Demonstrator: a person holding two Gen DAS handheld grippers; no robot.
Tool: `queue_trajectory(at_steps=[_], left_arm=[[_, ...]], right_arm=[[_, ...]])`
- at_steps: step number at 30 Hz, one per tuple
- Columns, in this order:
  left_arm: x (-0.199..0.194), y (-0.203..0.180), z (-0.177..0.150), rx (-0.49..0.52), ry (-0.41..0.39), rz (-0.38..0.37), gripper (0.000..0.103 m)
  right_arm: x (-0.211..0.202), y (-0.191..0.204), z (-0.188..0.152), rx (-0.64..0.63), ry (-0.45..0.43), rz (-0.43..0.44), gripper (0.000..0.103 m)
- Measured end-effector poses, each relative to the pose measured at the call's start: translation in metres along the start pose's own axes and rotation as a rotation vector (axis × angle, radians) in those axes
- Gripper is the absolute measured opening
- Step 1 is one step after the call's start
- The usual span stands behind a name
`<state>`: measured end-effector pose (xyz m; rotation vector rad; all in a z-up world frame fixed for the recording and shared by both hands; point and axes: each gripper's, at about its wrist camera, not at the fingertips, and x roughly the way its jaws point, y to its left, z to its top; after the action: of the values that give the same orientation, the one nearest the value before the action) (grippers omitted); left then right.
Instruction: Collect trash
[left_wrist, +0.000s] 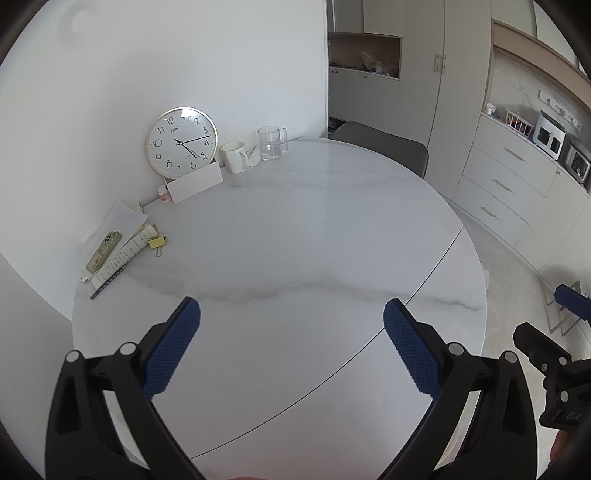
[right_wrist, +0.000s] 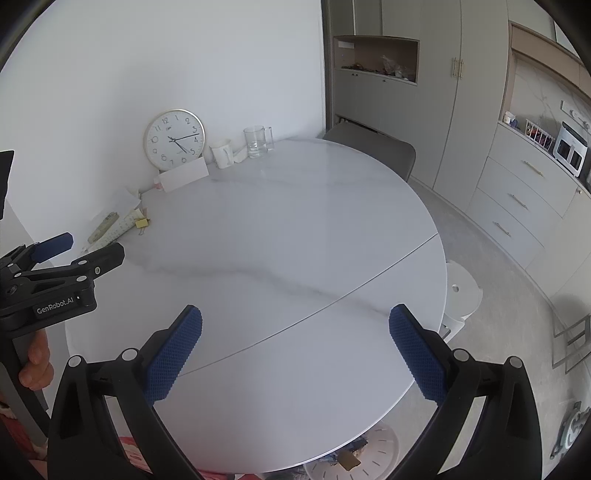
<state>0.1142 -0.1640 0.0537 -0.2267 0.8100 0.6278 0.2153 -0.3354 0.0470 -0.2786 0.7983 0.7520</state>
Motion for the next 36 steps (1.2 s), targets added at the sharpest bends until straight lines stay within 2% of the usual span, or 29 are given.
queue_trajectory(at_steps=[36], left_arm=[[0.0032, -0.0028, -0.0028, -0.003, 0.008, -0.012, 0.095]], right_arm=[[0.0035, -0.0032, -0.0057, 0.001, 0.016, -0.003, 0.101]])
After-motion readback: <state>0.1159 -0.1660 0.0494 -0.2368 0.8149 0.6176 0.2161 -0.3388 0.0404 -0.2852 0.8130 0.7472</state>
